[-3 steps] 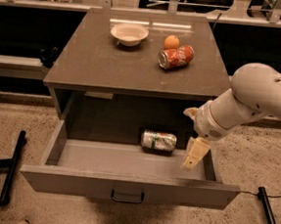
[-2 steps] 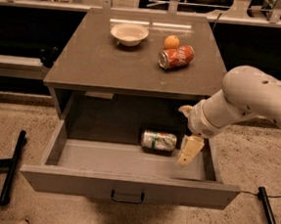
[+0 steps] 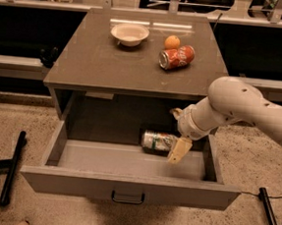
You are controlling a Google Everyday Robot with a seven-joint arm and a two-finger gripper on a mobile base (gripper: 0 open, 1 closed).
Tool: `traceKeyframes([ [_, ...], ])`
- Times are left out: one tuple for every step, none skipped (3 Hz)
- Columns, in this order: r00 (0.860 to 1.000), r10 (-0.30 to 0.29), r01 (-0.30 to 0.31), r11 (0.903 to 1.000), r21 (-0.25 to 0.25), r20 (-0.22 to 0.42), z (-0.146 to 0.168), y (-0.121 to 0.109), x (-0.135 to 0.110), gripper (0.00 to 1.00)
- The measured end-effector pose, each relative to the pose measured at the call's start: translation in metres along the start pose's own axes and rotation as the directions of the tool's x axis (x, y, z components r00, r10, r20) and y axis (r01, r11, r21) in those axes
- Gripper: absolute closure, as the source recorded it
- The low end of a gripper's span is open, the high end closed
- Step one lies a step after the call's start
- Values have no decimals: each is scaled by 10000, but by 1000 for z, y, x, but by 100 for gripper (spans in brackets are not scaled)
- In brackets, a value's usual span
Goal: Pick 7up can from top drawer and place on counter
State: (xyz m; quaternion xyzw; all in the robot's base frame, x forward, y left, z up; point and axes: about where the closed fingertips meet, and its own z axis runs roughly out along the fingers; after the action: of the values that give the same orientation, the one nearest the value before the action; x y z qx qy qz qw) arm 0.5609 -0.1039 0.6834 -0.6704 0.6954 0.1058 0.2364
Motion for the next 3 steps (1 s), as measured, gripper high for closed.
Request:
traceKeyframes([
  [9999,-73,73,10000,2,104,17,-3,-1,0],
  [10000,-38,38,10000,-74,65,38,-6,-3,0],
  [9997,153,-160,9990,-413,-181,64,-6,1,26],
])
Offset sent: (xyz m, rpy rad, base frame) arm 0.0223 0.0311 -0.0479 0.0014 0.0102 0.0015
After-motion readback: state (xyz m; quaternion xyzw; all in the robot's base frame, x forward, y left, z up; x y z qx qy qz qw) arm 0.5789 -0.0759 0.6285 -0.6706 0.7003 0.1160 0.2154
